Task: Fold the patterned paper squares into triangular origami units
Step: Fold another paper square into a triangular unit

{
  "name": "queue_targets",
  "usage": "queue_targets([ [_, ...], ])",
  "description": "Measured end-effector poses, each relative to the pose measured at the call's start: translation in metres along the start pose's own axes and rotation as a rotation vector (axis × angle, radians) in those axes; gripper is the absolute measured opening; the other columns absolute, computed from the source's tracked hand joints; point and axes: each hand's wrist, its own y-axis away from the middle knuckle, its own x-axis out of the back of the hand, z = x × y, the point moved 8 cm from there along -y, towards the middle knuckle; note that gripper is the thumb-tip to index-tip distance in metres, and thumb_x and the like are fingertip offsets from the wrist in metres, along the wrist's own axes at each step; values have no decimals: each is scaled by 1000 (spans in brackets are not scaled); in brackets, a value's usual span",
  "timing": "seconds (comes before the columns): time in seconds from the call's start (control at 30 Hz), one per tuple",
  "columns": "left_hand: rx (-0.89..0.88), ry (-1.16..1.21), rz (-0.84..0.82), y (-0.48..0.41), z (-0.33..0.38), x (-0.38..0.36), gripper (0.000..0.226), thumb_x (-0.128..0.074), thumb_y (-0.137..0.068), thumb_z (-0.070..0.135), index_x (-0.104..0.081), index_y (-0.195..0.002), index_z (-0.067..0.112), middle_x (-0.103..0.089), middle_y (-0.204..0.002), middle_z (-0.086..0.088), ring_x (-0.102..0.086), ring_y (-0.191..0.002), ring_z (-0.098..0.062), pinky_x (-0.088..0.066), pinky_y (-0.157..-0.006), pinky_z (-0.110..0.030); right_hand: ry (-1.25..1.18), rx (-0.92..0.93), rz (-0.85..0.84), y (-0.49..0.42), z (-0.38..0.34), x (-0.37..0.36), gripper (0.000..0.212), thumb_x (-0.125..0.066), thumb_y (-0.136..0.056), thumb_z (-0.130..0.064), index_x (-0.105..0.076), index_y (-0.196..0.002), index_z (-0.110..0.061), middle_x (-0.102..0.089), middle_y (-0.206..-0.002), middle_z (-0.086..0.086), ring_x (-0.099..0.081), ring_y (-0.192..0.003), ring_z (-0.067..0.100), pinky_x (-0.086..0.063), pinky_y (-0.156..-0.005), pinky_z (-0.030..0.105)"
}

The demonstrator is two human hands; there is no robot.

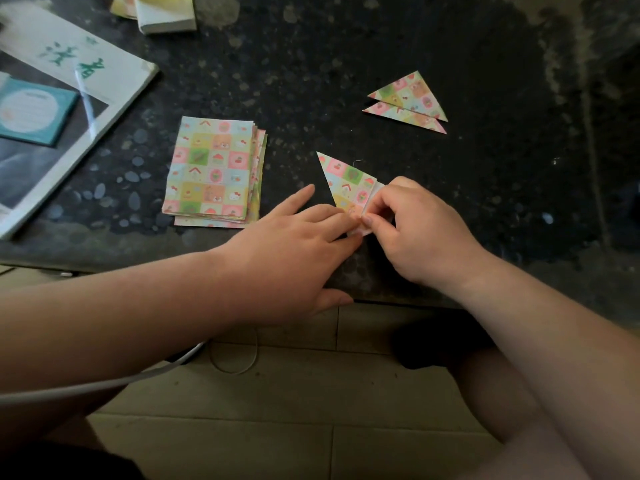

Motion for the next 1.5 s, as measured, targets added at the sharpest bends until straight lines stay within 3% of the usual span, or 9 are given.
queue_targets([
  [0.23,-17,-19,28,-1,6,-1,86,-35,-89,71,-52,-145,9,-55,-142,-7,-49,-135,-26,-30,-121,-49,-4,12,16,0,1,0,12,-60,-100,-33,-62,-91,-26,-54,-100,-6,-55,-91,14,-50,-76,36],
  [0.47,-4,-50,-10,-4,9,1,83,-32,-92,71,-54,-144,10,-58,-139,-4,-52,-132,-25,-26,-121,-56,-15,12,2,-4,5,0,9,-65,-97,-34,-63,-89,-29,-54,-96,-11,-56,-90,12,-50,-77,35],
  [0.7,26,-99,-117,-6,19,2,88,-26,-91,77,-57,-139,10,-53,-146,-8,-44,-140,-27,-18,-122,-60,-298,-174,15,-12,38,35,8,-78,-88,-19,-72,-83,-20,-69,-67,-4,-58,-52,3,-46,-52,18],
  [0.8,32,-85,-142,-9,20,5,89,-24,-90,79,-56,-140,12,-52,-147,-5,-43,-140,-25,-14,-123,-59,-377,-235,-139,-5,35,19,10,-78,-89,-14,-71,-82,-13,-68,-54,0,-54,-39,8,-44,-39,19],
  [0.9,52,-55,-158,-10,19,9,89,-23,-88,80,-50,-143,15,-48,-148,-2,-39,-142,-22,-10,-124,-57,-382,-252,-242,1,23,-4,13,-77,-90,-19,-69,-81,-14,-70,-56,2,-58,-45,19,-47,-42,27],
  [1.1,52,-11,-159,-9,15,9,88,-24,-88,80,-47,-146,19,-48,-146,3,-39,-141,-19,-10,-124,-57,-438,-328,-233,0,25,-8,24,-79,-90,-31,-62,-85,-15,-73,-61,2,-54,-37,12,-40,-41,22],
  [1.3,56,-10,-191,-9,15,10,89,-23,-88,80,-43,-149,18,-41,-154,3,-34,-145,-19,-7,-125,-57,-415,-441,-310,-6,44,-6,22,-77,-93,-18,-56,-83,-15,-73,-61,5,-58,-38,12,-34,-36,19],
  [1.5,57,19,-189,-5,14,9,89,-26,-90,79,-37,-153,17,-38,-156,2,-30,-147,-20,-7,-125,-57,-340,-427,-318,-6,64,16,20,-76,-93,-15,-57,-90,-10,-74,-65,11,-64,-45,16,-41,-37,23],
])
